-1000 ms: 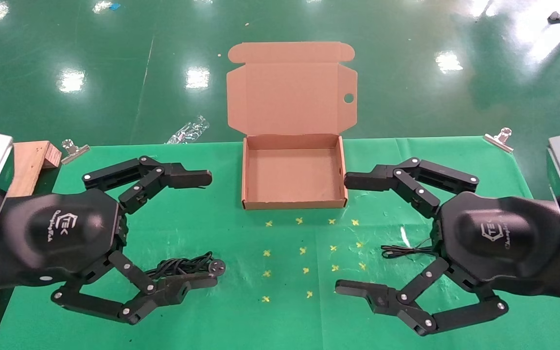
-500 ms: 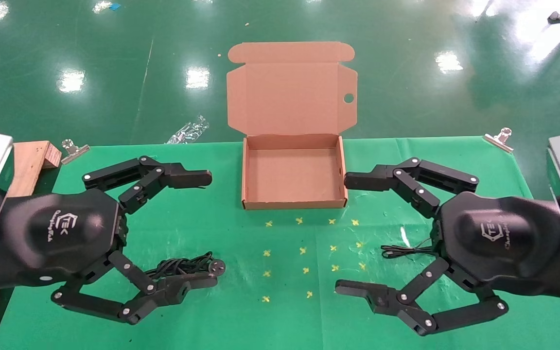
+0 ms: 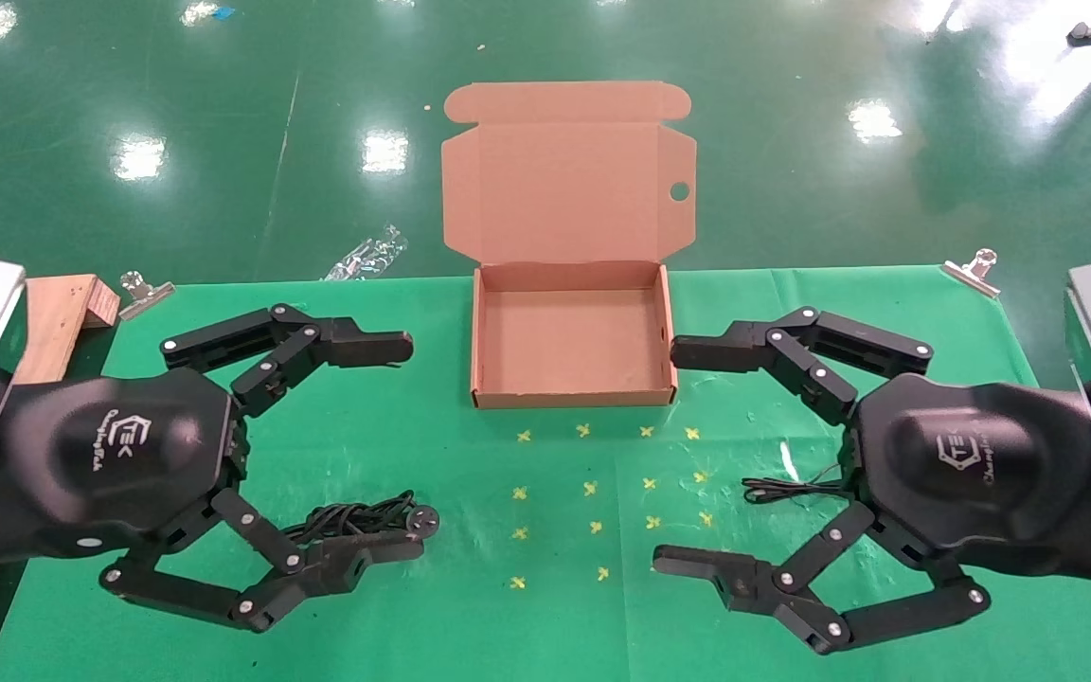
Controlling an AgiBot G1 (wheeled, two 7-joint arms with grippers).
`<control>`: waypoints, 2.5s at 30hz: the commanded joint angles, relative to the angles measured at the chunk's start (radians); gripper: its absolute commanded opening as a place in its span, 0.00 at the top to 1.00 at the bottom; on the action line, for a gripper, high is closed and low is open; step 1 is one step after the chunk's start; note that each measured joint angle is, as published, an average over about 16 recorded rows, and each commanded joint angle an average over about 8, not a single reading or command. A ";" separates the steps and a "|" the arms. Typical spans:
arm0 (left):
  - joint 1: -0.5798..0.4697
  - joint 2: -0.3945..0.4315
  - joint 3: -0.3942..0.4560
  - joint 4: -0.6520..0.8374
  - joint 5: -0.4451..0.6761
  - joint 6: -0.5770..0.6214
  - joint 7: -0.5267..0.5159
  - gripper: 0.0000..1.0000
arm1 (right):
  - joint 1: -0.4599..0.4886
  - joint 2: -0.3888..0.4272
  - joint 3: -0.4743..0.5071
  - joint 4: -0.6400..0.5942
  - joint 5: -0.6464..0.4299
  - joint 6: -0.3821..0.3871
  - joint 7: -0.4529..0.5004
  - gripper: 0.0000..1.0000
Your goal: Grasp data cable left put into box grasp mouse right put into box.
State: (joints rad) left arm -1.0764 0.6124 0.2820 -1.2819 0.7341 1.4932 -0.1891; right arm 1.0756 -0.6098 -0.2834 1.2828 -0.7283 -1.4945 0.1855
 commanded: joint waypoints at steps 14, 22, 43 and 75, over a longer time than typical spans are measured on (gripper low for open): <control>-0.049 -0.010 0.075 -0.048 0.248 0.021 0.103 0.00 | 0.013 0.065 -0.060 0.017 -0.184 -0.010 0.007 0.00; -0.123 0.047 0.214 -0.063 0.658 -0.058 0.109 0.00 | -0.010 0.086 -0.075 -0.007 -0.234 0.034 0.043 0.00; -0.124 0.233 0.393 -0.049 1.245 -0.261 -0.126 0.00 | -0.079 0.135 -0.047 0.020 -0.198 0.079 0.052 0.00; -0.098 0.256 0.409 -0.052 1.360 -0.315 -0.204 0.00 | 0.212 -0.087 -0.307 -0.292 -0.921 0.129 -0.012 0.00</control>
State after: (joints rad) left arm -1.1745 0.8684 0.6909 -1.3337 2.0938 1.1785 -0.3931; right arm 1.2861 -0.6945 -0.5842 0.9813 -1.6305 -1.3626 0.1658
